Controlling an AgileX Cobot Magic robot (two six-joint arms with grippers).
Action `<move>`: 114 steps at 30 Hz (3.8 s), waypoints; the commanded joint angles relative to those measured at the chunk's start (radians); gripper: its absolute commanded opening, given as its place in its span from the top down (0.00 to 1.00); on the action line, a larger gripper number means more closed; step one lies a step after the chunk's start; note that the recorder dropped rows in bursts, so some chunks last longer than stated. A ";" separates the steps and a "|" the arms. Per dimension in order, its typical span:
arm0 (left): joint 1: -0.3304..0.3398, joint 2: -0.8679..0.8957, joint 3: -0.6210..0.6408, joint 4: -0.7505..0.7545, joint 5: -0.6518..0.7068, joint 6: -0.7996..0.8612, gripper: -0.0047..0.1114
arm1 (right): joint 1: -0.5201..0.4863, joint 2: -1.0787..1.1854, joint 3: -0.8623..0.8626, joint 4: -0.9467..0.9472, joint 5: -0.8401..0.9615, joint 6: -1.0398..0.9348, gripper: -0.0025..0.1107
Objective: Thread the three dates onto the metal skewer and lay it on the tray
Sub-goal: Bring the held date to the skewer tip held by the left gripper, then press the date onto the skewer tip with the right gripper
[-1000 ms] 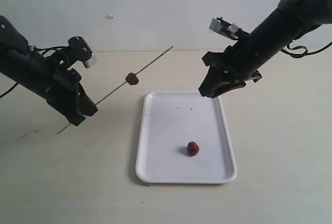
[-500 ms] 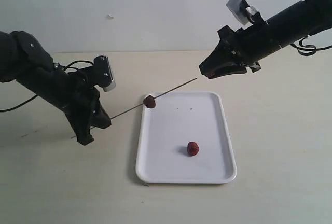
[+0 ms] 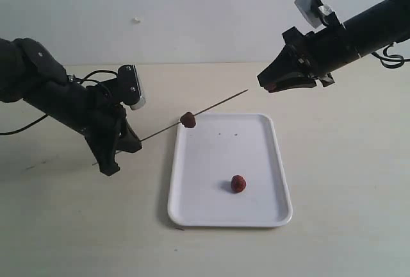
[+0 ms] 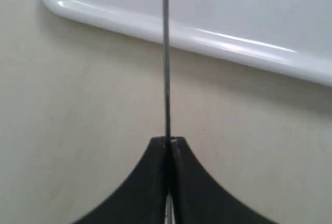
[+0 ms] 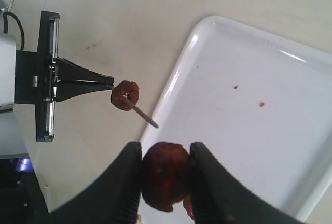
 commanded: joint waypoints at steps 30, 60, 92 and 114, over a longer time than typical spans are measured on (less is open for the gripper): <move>-0.005 -0.003 0.004 -0.142 0.012 0.137 0.96 | -0.004 -0.009 -0.007 0.086 0.006 -0.042 0.71; -0.005 -0.003 0.004 -0.184 0.006 0.161 0.96 | -0.004 -0.009 -0.007 0.088 0.006 -0.046 0.71; -0.033 -0.003 0.004 -0.191 -0.015 0.187 0.96 | 0.030 -0.009 -0.007 0.103 0.006 -0.046 0.71; -0.035 -0.003 0.004 -0.223 0.003 0.092 0.96 | 0.030 -0.009 -0.007 0.092 0.006 -0.049 0.71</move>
